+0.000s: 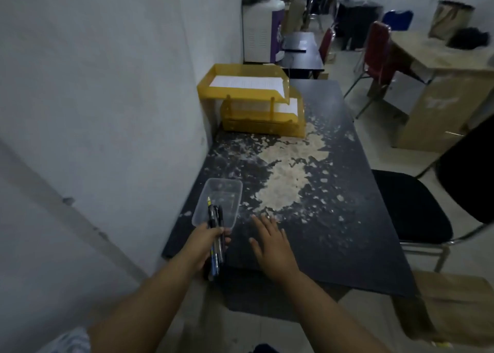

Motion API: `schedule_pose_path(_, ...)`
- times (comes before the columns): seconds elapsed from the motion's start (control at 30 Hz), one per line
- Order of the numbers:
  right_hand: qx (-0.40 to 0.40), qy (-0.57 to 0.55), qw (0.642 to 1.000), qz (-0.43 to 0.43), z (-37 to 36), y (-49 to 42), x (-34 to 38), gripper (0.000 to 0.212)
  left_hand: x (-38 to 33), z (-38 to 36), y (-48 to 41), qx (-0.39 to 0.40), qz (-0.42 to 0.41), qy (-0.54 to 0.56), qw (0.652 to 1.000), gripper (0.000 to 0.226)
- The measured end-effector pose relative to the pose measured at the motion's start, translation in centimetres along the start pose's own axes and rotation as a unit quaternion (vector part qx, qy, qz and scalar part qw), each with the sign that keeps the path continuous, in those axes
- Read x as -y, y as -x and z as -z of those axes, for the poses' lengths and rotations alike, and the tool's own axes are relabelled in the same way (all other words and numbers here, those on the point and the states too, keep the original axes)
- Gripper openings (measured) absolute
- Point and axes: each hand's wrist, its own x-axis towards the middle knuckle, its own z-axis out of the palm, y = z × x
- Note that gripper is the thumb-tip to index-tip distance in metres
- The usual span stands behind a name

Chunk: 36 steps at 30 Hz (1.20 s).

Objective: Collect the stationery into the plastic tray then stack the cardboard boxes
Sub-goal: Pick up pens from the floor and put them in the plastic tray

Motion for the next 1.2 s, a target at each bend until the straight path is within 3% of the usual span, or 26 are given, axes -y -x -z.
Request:
schedule_pose_path(0.37, 0.065, 0.001, 0.997, 0.050, 0.0, -9.7, -0.2, 0.056, -8.1, -2.1, -9.7, -0.008, -0.006, -0.061, 0.998, 0.027)
schedule_pose_path(0.47, 0.075, -0.008, 0.995, 0.058, -0.3, -11.0, -0.6, 0.057, -7.9, -2.0, -11.3, -0.027, -0.005, -0.128, 0.991, 0.034)
schedule_pose_path(0.57, 0.090, -0.006, 0.994, 0.063, -0.8, -11.6, -1.0, 0.057, -7.1, -2.1, -11.8, -0.030, 0.040, -0.229, 0.972, 0.025)
schedule_pose_path(0.73, 0.109, -0.009, 0.991, 0.075, -1.1, -12.2, -1.1, 0.056, -5.5, -2.2, -11.7, -0.015, 0.083, -0.249, 0.965, 0.032)
schedule_pose_path(1.2, 0.112, -0.014, 0.991, 0.074, -1.1, -12.4, -1.0, 0.056, -3.4, -2.6, -11.3, -0.049, -0.024, -0.349, 0.936, 0.030)
